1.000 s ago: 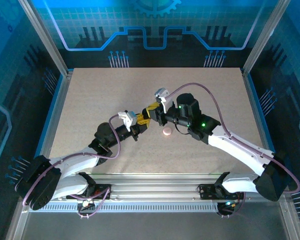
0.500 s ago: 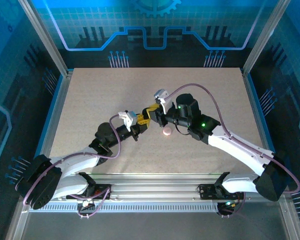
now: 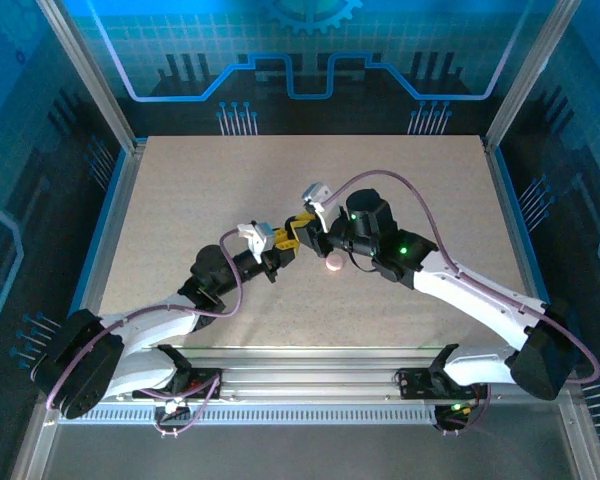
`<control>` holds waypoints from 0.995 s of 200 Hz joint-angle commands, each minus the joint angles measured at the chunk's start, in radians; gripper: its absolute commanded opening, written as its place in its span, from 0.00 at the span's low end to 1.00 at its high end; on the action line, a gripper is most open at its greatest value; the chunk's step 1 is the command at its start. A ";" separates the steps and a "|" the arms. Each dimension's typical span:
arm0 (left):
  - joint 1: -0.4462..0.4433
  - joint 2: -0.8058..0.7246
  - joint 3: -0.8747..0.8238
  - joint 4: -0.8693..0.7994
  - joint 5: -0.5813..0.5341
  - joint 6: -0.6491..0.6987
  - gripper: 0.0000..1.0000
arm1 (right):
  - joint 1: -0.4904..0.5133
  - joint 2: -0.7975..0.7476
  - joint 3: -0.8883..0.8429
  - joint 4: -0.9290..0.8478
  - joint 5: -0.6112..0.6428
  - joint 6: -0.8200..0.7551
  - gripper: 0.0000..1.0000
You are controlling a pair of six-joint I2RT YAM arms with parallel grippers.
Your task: Insert the wireless bluetooth earbuds into the charging case
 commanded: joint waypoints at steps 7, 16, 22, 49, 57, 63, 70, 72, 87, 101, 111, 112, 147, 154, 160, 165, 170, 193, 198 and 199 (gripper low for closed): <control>-0.005 -0.009 0.019 0.053 -0.015 -0.006 0.12 | 0.020 0.014 0.024 -0.066 0.032 -0.017 0.21; -0.005 -0.009 0.019 0.054 -0.016 -0.006 0.12 | 0.022 0.013 0.025 -0.067 0.031 -0.015 0.22; -0.005 -0.009 0.019 0.054 -0.016 -0.007 0.12 | 0.022 0.013 0.027 -0.067 0.031 -0.015 0.23; -0.006 -0.009 0.018 0.050 -0.016 -0.007 0.12 | 0.023 0.013 0.034 -0.072 0.038 -0.011 0.23; -0.006 -0.010 0.018 0.049 -0.019 -0.006 0.12 | 0.025 0.014 0.041 -0.079 0.054 -0.010 0.23; -0.005 -0.012 0.018 0.046 -0.019 -0.006 0.12 | 0.026 0.015 0.046 -0.088 0.065 -0.009 0.23; -0.005 -0.014 0.018 0.043 -0.020 -0.006 0.12 | 0.028 0.018 0.054 -0.096 0.069 -0.010 0.23; -0.005 -0.014 0.018 0.044 -0.021 -0.006 0.12 | 0.030 0.019 0.055 -0.098 0.070 -0.010 0.23; -0.006 -0.013 0.019 0.038 -0.020 -0.003 0.12 | 0.035 0.022 0.060 -0.099 0.070 -0.009 0.24; -0.006 -0.014 0.017 0.038 -0.020 -0.003 0.12 | 0.039 0.020 0.063 -0.093 0.068 -0.003 0.28; -0.006 -0.012 0.018 0.036 -0.022 -0.004 0.12 | 0.038 0.020 0.065 -0.087 0.064 0.004 0.31; -0.006 -0.012 0.017 0.037 -0.022 -0.004 0.12 | 0.038 0.020 0.065 -0.086 0.063 0.004 0.31; -0.005 0.011 0.020 0.035 -0.030 -0.004 0.12 | 0.025 0.023 0.074 -0.062 0.026 0.044 0.38; -0.006 0.018 0.019 0.039 -0.030 -0.006 0.12 | 0.019 0.023 0.076 -0.058 0.015 0.053 0.39; -0.006 0.023 0.019 0.044 -0.030 -0.008 0.12 | 0.013 0.024 0.078 -0.056 0.005 0.062 0.40; -0.005 0.027 0.018 0.050 -0.031 -0.010 0.12 | 0.009 0.024 0.080 -0.054 -0.004 0.069 0.41; -0.006 0.030 0.017 0.052 -0.030 -0.012 0.12 | 0.006 0.025 0.080 -0.053 -0.014 0.074 0.42; -0.005 0.038 0.018 0.058 -0.035 -0.012 0.12 | -0.008 0.022 0.086 -0.047 -0.053 0.096 0.48; -0.005 0.038 0.017 0.058 -0.035 -0.012 0.12 | -0.012 0.020 0.088 -0.045 -0.060 0.101 0.49; -0.005 0.038 0.017 0.058 -0.035 -0.012 0.12 | -0.013 0.019 0.089 -0.045 -0.061 0.101 0.49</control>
